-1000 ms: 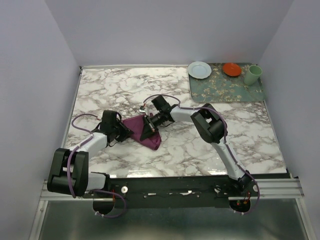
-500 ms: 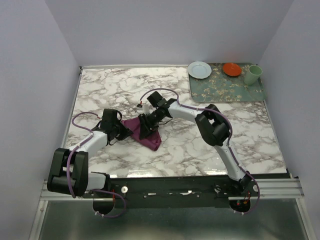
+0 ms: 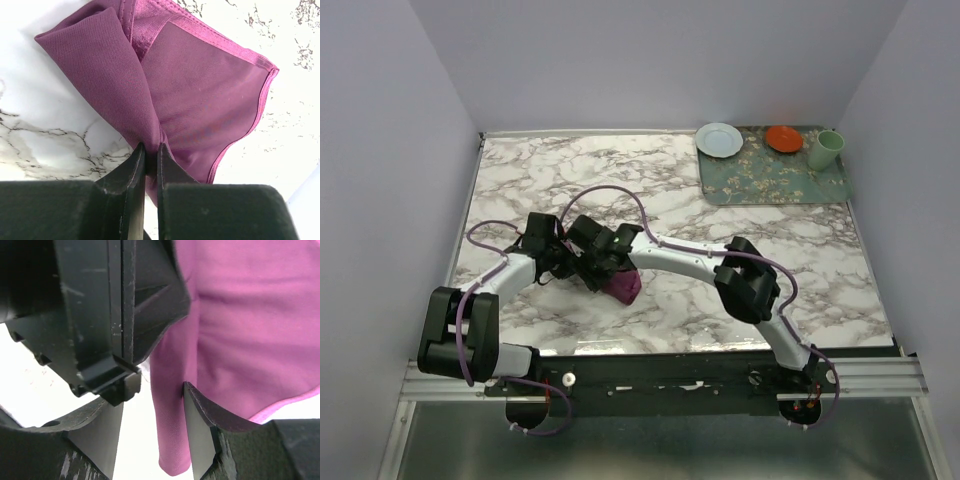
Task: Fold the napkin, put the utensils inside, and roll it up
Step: Roll the napkin with the utensil
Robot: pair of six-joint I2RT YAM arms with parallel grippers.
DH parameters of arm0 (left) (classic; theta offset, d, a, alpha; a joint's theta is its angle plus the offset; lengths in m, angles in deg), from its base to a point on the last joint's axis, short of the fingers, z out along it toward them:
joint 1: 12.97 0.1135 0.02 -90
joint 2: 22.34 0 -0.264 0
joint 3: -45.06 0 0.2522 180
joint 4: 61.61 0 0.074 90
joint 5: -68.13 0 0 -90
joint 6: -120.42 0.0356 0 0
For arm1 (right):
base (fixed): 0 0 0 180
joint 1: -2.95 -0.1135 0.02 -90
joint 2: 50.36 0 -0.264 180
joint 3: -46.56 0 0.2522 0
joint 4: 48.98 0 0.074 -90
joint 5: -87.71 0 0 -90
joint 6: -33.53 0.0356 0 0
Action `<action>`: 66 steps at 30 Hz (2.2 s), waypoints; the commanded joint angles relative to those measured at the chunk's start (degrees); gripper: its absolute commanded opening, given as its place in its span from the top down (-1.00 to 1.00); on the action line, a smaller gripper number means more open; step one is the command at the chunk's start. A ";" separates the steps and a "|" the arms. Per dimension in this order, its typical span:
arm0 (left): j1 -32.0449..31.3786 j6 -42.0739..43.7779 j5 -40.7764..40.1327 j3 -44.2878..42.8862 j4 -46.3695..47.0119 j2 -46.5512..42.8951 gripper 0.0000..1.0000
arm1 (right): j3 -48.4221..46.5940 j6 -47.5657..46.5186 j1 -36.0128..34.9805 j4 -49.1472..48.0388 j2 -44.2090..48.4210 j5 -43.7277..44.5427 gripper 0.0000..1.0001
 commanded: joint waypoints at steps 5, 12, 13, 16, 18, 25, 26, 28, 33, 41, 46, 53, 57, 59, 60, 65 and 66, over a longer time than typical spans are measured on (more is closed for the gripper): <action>-0.02 1.05 -0.42 -1.30 -6.21 2.27 1.00 | 1.67 -1.93 -3.58 -1.32 -1.95 17.44 -0.16; -0.10 0.70 -0.07 -1.21 -6.21 2.62 1.00 | 3.17 -2.99 -4.20 -3.70 -3.01 19.56 -0.01; -0.10 0.70 0.10 -1.30 -6.30 2.71 1.00 | 3.34 -2.82 -4.20 -3.87 -3.01 19.04 0.01; -0.10 0.61 0.19 -1.21 -6.13 3.06 1.00 | 3.08 -2.64 -4.12 -4.23 -3.62 17.64 0.07; -0.10 0.70 0.28 -1.38 -6.30 3.32 1.00 | 2.82 -2.99 -4.12 -4.14 -4.24 16.49 0.12; -0.10 1.14 0.19 -1.47 -6.22 3.32 1.00 | 3.17 -2.64 -4.12 -4.40 -5.03 11.83 0.01; -0.02 1.23 0.46 -1.56 -6.30 3.41 1.00 | 2.99 -2.73 -4.03 -4.49 -5.56 11.74 0.01; -0.10 1.49 0.37 -1.56 -6.30 3.41 1.00 | 3.08 -3.16 -3.85 -4.40 -5.82 11.74 0.06; 0.07 3.42 1.42 -1.39 -5.51 2.89 1.00 | 4.04 -3.25 -1.75 -5.02 -6.44 8.84 0.62; 0.95 10.36 0.28 -1.82 -5.51 -0.36 0.20 | 11.24 -0.27 5.44 -12.90 -3.37 -12.55 0.99; 0.95 14.58 -2.09 -2.09 -8.75 -4.58 -0.21 | 17.48 3.77 11.25 -21.79 -4.24 -28.84 0.99; 0.95 13.45 -1.83 1.42 -7.89 -9.25 -0.49 | 16.79 7.11 17.23 -27.16 -10.39 -48.53 0.99; 0.95 10.90 1.07 3.10 -2.79 -5.47 -0.50 | 14.78 10.89 18.73 -28.31 -14.43 -56.19 0.99; 0.95 10.02 0.73 3.19 -0.94 -3.46 -0.50 | 14.42 12.74 19.26 -29.53 -15.75 -59.17 0.99; 0.95 9.93 0.29 3.10 -0.68 -2.92 -0.50 | 14.24 13.26 19.35 -29.89 -15.93 -59.71 0.99; 1.04 8.09 0.02 3.45 4.24 -0.63 -0.50 | 13.27 13.80 19.70 -30.16 -17.07 -62.00 0.99; 1.04 7.82 0.02 3.62 4.68 -0.46 -0.50 | 13.10 13.88 19.79 -30.16 -17.34 -62.27 0.99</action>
